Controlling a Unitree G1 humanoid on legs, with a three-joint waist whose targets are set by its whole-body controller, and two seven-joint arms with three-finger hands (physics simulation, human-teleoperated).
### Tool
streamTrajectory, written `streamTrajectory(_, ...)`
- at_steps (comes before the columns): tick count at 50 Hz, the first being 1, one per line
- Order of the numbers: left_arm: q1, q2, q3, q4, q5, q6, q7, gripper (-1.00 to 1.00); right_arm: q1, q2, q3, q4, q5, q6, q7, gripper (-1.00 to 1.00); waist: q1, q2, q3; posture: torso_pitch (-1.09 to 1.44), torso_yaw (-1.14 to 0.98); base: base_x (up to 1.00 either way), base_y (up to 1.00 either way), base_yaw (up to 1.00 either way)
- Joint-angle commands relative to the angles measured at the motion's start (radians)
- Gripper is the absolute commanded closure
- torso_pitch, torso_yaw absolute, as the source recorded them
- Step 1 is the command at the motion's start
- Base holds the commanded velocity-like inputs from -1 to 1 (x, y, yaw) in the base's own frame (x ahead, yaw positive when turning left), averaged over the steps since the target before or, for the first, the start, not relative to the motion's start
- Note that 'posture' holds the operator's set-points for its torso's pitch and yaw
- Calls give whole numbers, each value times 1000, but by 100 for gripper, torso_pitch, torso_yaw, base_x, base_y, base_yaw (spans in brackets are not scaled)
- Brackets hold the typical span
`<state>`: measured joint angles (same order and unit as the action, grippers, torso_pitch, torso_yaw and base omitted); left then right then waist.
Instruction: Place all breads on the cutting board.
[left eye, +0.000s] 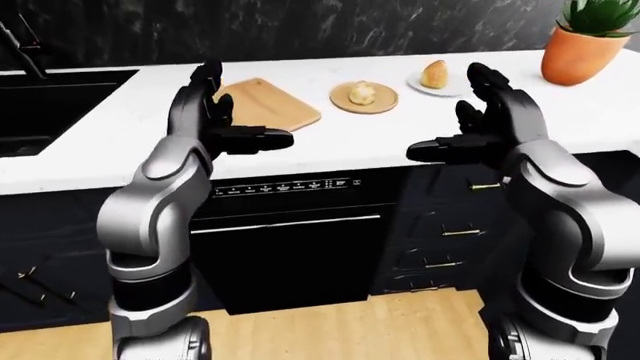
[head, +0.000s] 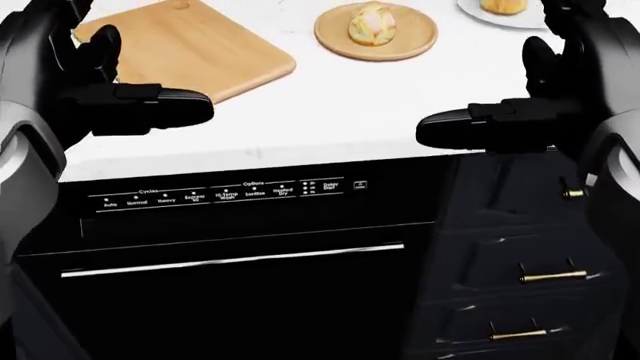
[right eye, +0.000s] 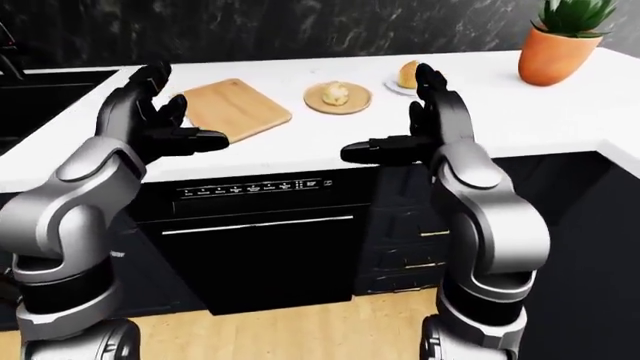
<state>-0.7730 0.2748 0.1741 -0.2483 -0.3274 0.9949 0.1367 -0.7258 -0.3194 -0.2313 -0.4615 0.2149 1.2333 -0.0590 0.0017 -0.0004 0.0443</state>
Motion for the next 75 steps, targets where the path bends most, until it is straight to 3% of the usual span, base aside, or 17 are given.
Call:
streamTrajectory(1, -27, 14, 16, -27, 8, -38, 2, -100, -31, -7, -1, -23, 6, -33, 2, -100, 3, -2, -18, 0, 0, 17, -9, 0)
streamTrajectory(5, -30, 14, 19, -32, 5, -31, 5, -100, -36, -8, -2, -24, 8, -29, -1, -100, -9, 90, -40, 0, 0, 17, -7, 0)
streamTrajectory(6, -30, 14, 18, -30, 6, -33, 4, -100, -40, -9, -2, -25, 9, -24, -1, -100, 2, 50, -29, 0, 0, 16, -8, 0)
streamTrajectory(11, -35, 12, 14, -23, 8, -36, 5, -100, -37, -8, 1, -20, 9, -29, 0, -100, 6, 48, -41, 0, 0, 17, -9, 0)
streamTrajectory(18, -37, 12, 13, -13, 10, -45, 4, -100, -40, -13, -2, -19, 13, -28, 0, -100, 19, -67, -42, 0, 0, 17, -10, 0)
streamTrajectory(21, -42, 11, 13, -19, 8, -35, 7, -100, -47, -17, -5, -17, 15, -24, 0, -100, 15, -66, -28, 0, 0, 17, -10, 0)
streamTrajectory(29, -39, 9, 11, -20, 9, -38, 6, -100, -76, -30, 0, 5, 14, -19, 4, -100, 1, 14, -18, 0, 0, 17, -10, 0)
streamTrajectory(32, -39, 10, 13, -23, 8, -36, 7, -100, -74, -31, -3, -3, 15, -13, 5, -100, -8, 90, -41, 0, 0, 16, -10, 0)
streamTrajectory(33, -43, 11, 14, -21, 11, -38, 11, -100, -72, -31, -3, -1, 14, -17, 5, -100, 3, 45, -31, 0, 0, 16, -11, 0)
streamTrajectory(41, -41, 6, 11, -26, 6, -33, 13, -100, -53, -22, -4, -13, 15, -21, 3, -100, 11, 15, -28, 0, 0, 16, -11, 0)
streamTrajectory(45, -47, 8, 9, -26, 5, -27, 11, -100, -51, -23, -7, -13, 16, -23, 4, -100, 17, -91, -49, 0, 0, 16, -10, 0)
streamTrajectory(46, -59, 11, 9, -21, 4, -23, 9, -100, -44, -21, -4, -12, 15, -28, 3, -100, 10, -45, -39, 0, 0, 17, -11, 0)
streamTrajectory(53, -64, 7, 6, -22, 5, -23, 11, -100, -51, -24, -12, -21, 22, -14, 1, -100, 5, -16, -25, 0, 0, 15, -11, 0)
streamTrajectory(58, -67, 5, 6, -21, 4, -22, 12, -100, -63, -29, -13, -19, 26, -7, -1, -100, -7, 80, -36, 0, 0, 14, -11, 0)
streamTrajectory(67, -65, 3, 6, -28, -1, -18, 17, -100, -87, -31, -9, -12, 30, 4, -3, -100, 8, 19, -18, 0, 0, 12, -10, 0)
streamTrajectory(70, -60, 2, 5, -28, 0, -22, 16, -100, -81, -29, -10, -13, 32, -6, -7, -100, 21, -60, -20, 0, 0, 0, 0, 0)
streamTrajectory(75, -54, -2, 2, -27, 2, -28, 14, -100, -77, -30, -6, -14, 32, -6, -9, -100, 9, 4, -34, 0, 0, 2, -4, 0)
